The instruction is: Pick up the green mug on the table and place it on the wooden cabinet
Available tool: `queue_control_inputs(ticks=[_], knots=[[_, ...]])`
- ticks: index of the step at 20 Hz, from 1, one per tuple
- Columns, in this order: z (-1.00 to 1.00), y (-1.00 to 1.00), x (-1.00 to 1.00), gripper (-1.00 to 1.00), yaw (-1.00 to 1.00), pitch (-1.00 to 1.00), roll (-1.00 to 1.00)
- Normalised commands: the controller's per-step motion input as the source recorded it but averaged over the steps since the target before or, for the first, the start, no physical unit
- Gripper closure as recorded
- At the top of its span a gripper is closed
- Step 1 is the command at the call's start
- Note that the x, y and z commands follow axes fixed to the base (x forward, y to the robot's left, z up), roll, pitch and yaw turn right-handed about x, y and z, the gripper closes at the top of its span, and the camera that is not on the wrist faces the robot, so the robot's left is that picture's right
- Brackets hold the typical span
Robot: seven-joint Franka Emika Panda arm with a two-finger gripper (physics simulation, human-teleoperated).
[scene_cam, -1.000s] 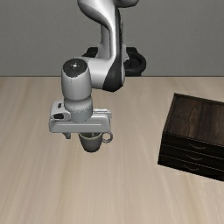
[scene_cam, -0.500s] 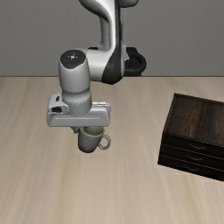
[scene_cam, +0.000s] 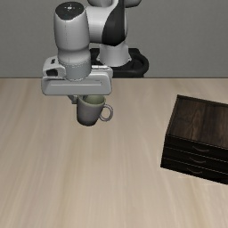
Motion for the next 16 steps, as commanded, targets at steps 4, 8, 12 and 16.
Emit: queue_control_inputs(ticks=[4, 8, 12, 16], knots=[[1.0, 0.0, 0.0, 1.0, 0.0, 0.0, 0.0], [0.5, 0.5, 0.0, 1.0, 0.0, 0.0, 0.0], [0.0, 1.0, 0.0, 1.0, 0.0, 0.0, 0.0], [0.0, 1.0, 0.0, 1.0, 0.0, 0.0, 0.0]])
